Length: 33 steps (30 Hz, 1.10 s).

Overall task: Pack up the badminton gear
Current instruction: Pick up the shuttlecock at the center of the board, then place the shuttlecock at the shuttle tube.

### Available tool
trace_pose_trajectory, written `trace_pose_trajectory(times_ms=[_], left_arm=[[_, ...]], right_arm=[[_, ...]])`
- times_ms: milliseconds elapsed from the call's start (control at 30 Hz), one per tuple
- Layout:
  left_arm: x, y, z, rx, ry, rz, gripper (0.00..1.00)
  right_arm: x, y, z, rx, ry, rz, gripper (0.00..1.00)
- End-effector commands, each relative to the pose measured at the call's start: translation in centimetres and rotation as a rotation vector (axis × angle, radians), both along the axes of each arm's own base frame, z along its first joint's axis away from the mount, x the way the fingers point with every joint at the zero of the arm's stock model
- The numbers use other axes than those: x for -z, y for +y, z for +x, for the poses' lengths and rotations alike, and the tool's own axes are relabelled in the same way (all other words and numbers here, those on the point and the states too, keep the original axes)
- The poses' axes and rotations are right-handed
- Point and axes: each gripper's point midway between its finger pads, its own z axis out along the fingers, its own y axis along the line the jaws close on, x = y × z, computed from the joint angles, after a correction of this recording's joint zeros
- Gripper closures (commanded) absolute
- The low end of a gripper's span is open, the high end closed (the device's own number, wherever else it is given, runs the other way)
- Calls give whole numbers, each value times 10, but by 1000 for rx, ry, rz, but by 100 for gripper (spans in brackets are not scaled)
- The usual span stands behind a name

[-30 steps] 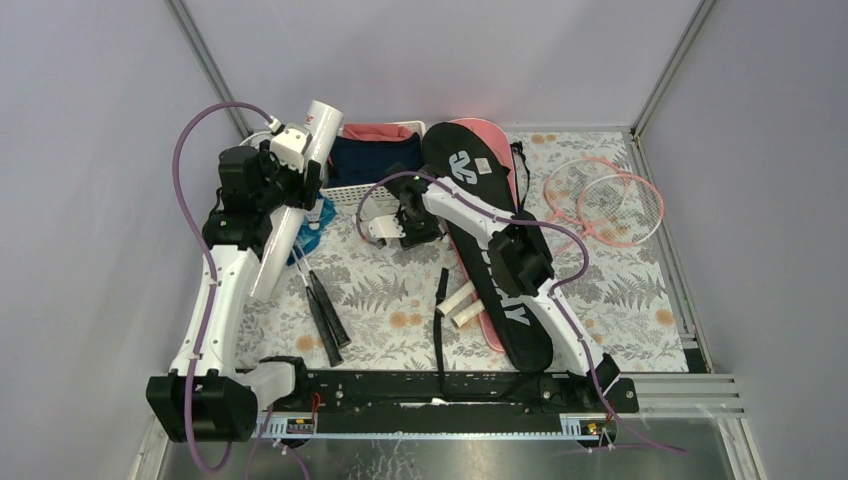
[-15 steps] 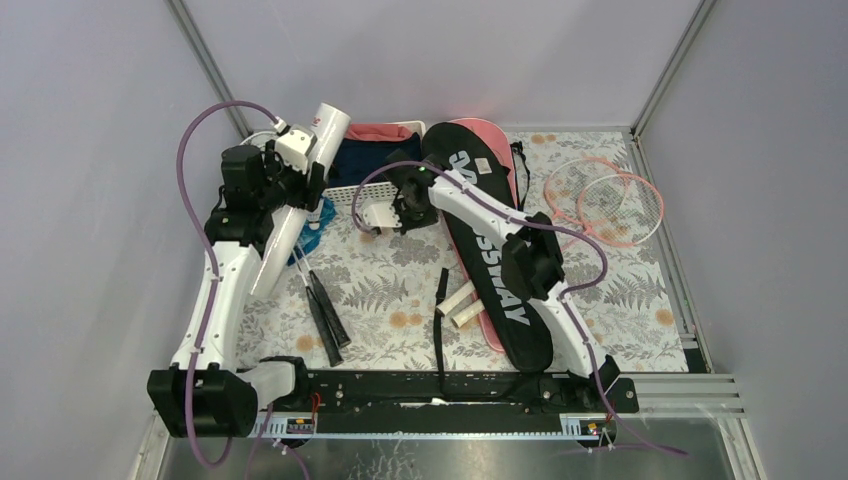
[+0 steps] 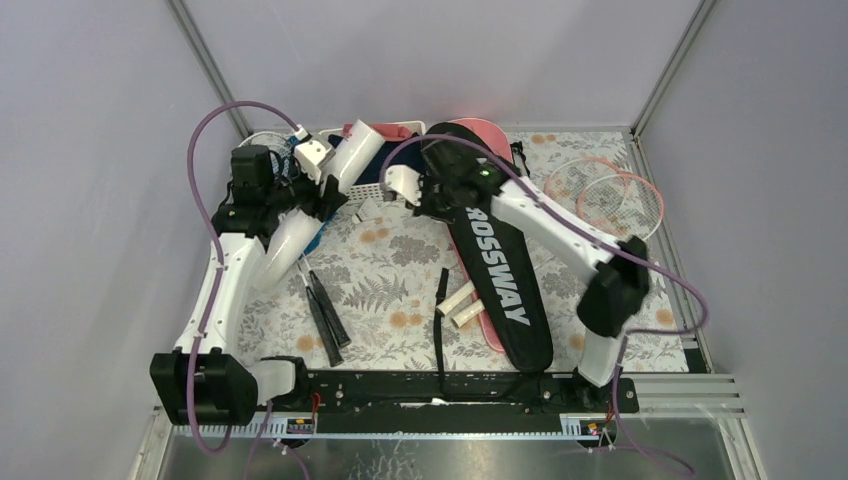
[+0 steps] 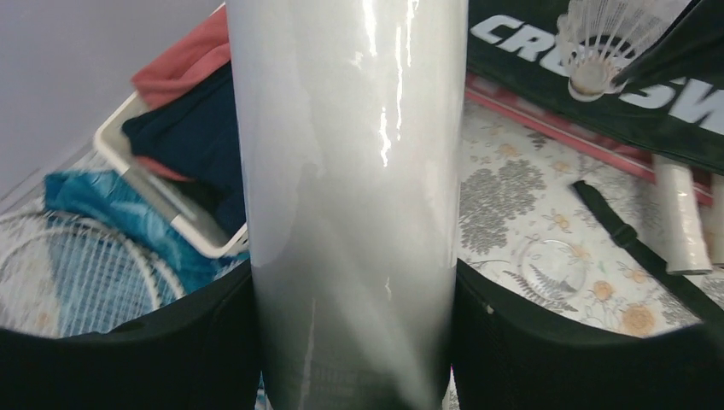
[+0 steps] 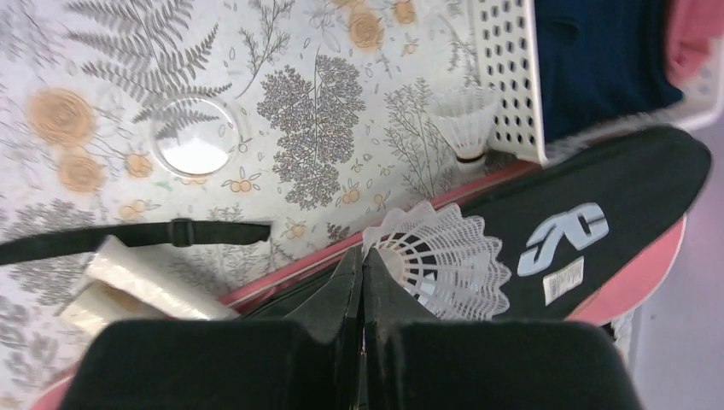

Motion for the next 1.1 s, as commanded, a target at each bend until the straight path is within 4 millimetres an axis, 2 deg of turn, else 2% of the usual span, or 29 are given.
trace_pose_trajectory(times_ms=[0,133,167,300,433,533,733,1067], left_arm=[[-3,-35,-10,206,-15,-59,44],[5,-67,-17,326,15,-80,45],[10,-86,-25,409,25,-90,45],[15,-109,-37,502,60,-134,47],[23,-130,-53,579,87,-150,49],[28,-138,-59,591,87,-159,50],[30,-144,-64,598,85,-178,51],[25,-148,-73,626,75,-223,51]], right_arm=[[-90,-7,-3,169,-64,391,100],[-121,-31,-5,258,-27,524,100],[-138,-43,-6,305,3,601,100],[-169,-63,-8,375,32,733,100],[-187,-72,-13,417,79,829,100],[-195,-77,-18,428,109,874,100],[-199,-72,-31,385,204,929,100],[-169,-58,-37,369,359,966,100]])
